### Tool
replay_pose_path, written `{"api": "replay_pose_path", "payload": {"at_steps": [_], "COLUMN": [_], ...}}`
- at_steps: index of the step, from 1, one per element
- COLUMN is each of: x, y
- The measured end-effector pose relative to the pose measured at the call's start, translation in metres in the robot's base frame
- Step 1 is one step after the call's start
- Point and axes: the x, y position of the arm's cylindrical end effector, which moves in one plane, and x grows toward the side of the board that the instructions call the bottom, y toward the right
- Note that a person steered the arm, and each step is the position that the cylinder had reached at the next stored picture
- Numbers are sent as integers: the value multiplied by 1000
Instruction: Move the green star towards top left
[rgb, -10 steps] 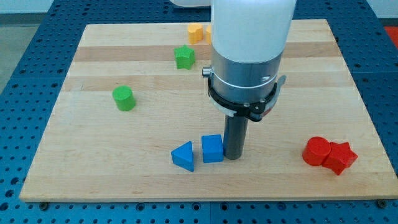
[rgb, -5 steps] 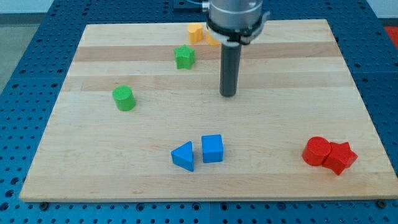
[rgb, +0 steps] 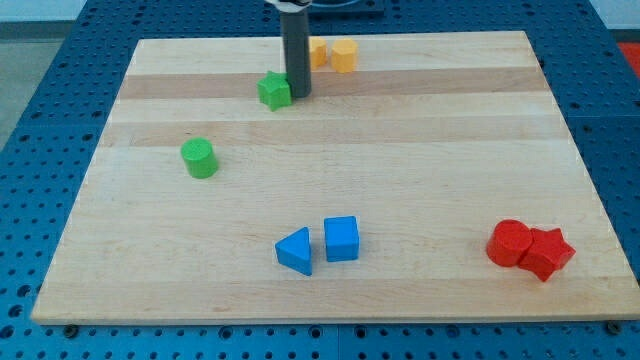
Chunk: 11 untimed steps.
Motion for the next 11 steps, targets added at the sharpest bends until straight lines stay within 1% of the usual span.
{"api": "replay_pose_path", "payload": {"at_steps": [1, 3, 4, 5, 6, 8, 10, 11], "x": [3, 24, 38, 39, 37, -5, -29, -26], "y": [-22, -46, -67, -96, -120, -132, -159, -157]}}
